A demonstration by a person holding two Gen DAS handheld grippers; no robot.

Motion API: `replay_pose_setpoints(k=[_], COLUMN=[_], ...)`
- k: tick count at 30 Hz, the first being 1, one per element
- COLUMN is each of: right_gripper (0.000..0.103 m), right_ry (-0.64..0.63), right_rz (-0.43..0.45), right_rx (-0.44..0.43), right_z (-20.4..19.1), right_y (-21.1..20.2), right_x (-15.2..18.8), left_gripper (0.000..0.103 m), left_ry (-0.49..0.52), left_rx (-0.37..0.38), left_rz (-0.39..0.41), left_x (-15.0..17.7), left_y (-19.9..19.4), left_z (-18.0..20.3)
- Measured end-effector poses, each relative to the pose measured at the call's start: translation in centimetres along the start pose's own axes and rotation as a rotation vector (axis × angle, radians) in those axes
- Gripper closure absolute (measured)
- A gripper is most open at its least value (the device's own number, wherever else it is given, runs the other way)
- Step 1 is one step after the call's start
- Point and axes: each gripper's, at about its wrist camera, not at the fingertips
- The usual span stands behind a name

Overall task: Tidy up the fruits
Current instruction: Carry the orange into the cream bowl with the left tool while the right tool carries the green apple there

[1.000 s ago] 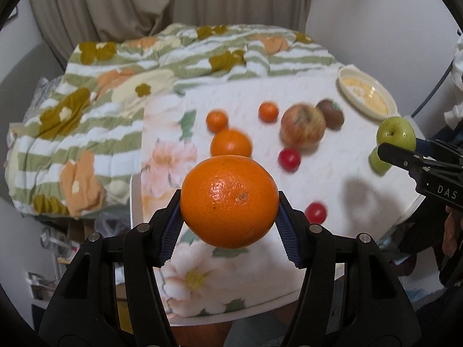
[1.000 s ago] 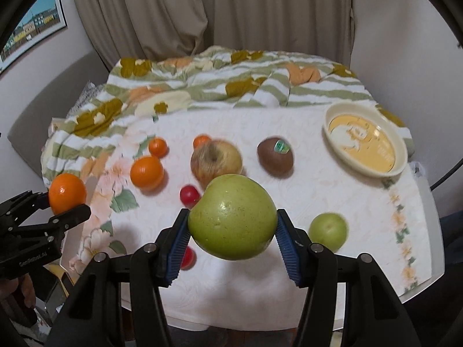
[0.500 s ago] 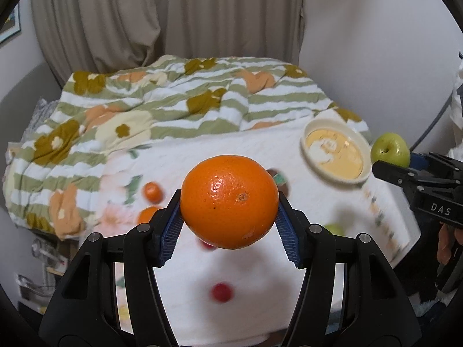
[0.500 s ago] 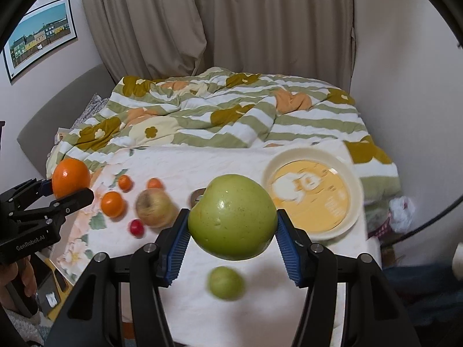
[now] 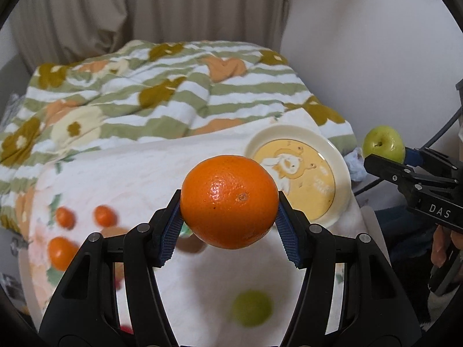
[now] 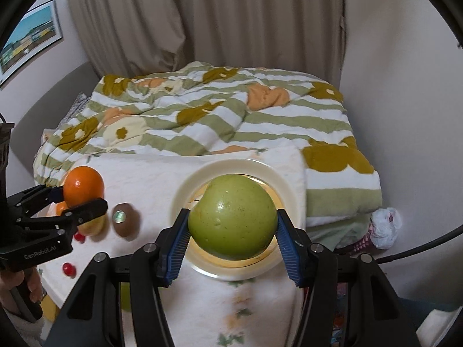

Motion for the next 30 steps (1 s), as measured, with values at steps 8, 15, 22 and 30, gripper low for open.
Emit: replay_pose_setpoints(k=[8,15,22,30], right_gripper=[0.05,0.05,0.05,0.05], right_ry=[0.102,0.183,0.217,0.243], right_rz=[-0.034,-0.056,-0.068,-0.066], right_rx=[0.029,0.048,0.072,0.099], right_z=[3.9,6.3,7.4,8.2], right_y=[3.2,5.3,5.7,5.5], right_x=[-0.1,-0.1,0.3,0.4], left_gripper=[0.036,0.036,0.036,0.031], left_ry=[0.088,0.179,0.264,0.269], left_rx=[0.095,0.112,0.111,0.094], left_rz=[-0.092,-0.164,-0.198,-0.206], left_x=[-3.3,-4.7,-4.7,-5.0], left_y=[7.7,13.4,16.2,17.2], left_z=[3.6,6.5,8.2,8.4])
Point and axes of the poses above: each gripper's, at about its wrist camera, not at the fingertips, and y roughly the way its jaws point, z to its right, x to its underside, and after that the axes turned 9 degrees about -y, right-handed
